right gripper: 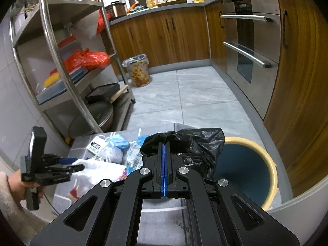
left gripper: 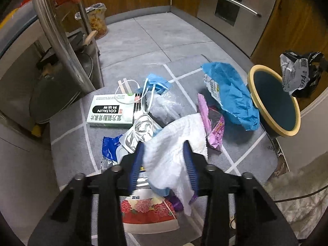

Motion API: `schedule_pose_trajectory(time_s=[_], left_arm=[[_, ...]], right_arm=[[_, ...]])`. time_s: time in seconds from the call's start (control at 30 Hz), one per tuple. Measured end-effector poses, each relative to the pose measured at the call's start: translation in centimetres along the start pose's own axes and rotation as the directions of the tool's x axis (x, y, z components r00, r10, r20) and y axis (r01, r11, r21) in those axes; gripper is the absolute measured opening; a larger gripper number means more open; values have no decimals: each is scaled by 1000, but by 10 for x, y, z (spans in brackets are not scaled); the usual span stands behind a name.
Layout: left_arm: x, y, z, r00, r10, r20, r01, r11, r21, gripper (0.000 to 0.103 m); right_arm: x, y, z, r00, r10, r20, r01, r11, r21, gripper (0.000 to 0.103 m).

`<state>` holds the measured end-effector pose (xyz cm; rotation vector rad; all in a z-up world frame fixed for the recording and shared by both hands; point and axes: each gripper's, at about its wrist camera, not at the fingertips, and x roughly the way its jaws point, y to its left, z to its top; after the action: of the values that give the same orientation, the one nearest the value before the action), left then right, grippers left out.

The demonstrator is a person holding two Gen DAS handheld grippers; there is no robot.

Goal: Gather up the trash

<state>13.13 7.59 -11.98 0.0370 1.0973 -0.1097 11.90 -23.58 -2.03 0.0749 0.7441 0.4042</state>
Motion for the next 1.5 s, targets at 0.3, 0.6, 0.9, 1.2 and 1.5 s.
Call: schedule_pose_trajectory(time_s=[0.3,0.6,0.9,1.2,1.5], left_arm=[[-42,-19,15,989,-73,127,67,996,55,3],[-114,-53,46,961,-43,273,8,992,126,3],[-136,-137,81,931,-191,312,100,953,285,3],[-63,-227,104,945,-251,210,164,918,362,3],[-8,-259,121,940,-268,213,193,929,316,3]], right_arm=[[-3,-3,3,1000,-2,16,2,1000,8,1],[-10,-27,17,997,-64,41,63,998,31,1],[5,-98,17,985,-166,-44,171,971,167,1],[47,-150,-17,954,-147,-263,239,900,364,1],[48,-160,-25,943,-193,-270,292,870,397,1]])
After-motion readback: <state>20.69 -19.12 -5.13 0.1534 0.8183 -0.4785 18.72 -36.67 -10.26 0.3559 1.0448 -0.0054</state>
